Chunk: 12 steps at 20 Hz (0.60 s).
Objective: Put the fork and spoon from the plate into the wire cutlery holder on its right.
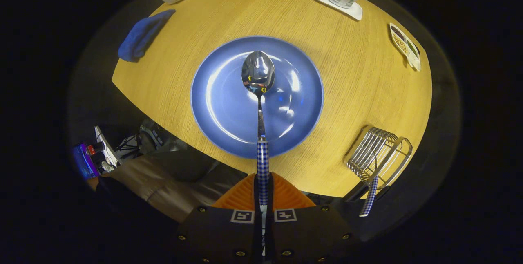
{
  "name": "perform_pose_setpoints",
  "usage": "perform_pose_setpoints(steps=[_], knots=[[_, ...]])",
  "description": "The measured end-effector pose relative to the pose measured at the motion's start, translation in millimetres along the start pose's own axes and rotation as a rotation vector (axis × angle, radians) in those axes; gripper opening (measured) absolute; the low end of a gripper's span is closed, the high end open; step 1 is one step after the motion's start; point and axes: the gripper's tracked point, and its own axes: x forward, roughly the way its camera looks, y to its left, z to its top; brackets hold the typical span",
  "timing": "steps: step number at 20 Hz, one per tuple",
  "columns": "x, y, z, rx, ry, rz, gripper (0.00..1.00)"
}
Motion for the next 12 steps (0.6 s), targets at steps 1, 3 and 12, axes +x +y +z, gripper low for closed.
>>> perform_pose_setpoints(steps=[1,3,12], knots=[[-5.1,-3.5,-4.4,0.001,0.005,-0.006,0.03],[-15.6,-13.5,-13.4,-0.005,0.009,-0.027,0.03],[-54.8,-45.8,-79.3,0.009,0.080,-0.024,0.03]])
